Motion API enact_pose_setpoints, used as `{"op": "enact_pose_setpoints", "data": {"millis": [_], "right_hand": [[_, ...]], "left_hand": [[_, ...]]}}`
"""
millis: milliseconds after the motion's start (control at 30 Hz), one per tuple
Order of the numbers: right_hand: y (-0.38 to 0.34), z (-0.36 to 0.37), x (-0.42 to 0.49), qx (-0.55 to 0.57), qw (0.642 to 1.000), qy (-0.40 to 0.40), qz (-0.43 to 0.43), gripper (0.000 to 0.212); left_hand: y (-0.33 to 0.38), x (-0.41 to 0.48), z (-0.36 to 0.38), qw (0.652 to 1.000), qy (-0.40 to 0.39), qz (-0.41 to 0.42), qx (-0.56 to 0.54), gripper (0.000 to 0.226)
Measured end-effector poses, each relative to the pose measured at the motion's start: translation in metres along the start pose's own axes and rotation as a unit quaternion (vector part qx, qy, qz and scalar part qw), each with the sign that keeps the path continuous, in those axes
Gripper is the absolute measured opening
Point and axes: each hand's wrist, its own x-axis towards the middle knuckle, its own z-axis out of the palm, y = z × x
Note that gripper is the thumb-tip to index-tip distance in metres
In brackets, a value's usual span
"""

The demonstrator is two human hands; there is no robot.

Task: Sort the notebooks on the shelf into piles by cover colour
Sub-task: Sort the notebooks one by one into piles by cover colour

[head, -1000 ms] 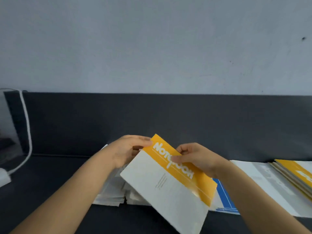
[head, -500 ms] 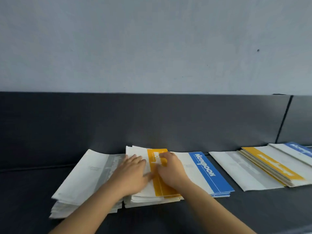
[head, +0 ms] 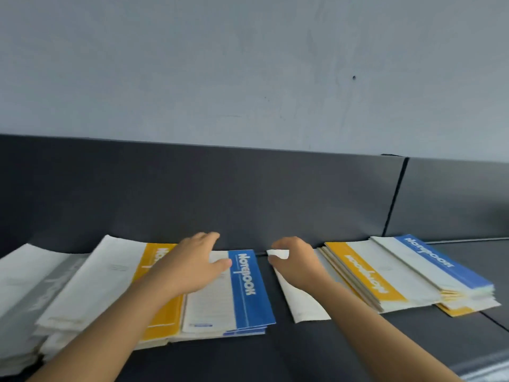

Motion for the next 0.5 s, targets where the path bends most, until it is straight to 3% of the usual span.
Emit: {"op": "enact_pose_setpoints", "data": {"millis": [100, 233, 367, 400, 500], "right_hand": [[0.048, -0.022, 0.011, -0.047, 0.999, -0.022, 0.014, 0.037], [0.087, -0.032, 0.034, -0.074, 0.996, -0.046, 0.000, 0.039], [0.104, -0.024, 0.051, -0.080, 0.995, -0.064, 0.007, 0.022], [0.107, -0.021, 0.053, -0.088, 0.994, -0.070, 0.007, 0.016], [0.106, -0.020, 0.059, -0.078, 0.994, -0.078, -0.004, 0.022]], "left_hand": [[0.062, 0.029, 0.036, 0.989, -0.035, -0.024, -0.138, 0.068], [0.119, 0.060, 0.066, 0.976, -0.062, -0.097, -0.187, 0.045], [0.137, 0.076, 0.082, 0.913, -0.076, -0.193, -0.352, 0.061], [0.133, 0.080, 0.088, 0.899, -0.071, -0.208, -0.378, 0.055], [0.122, 0.085, 0.095, 0.863, -0.033, -0.241, -0.444, 0.042]]}}
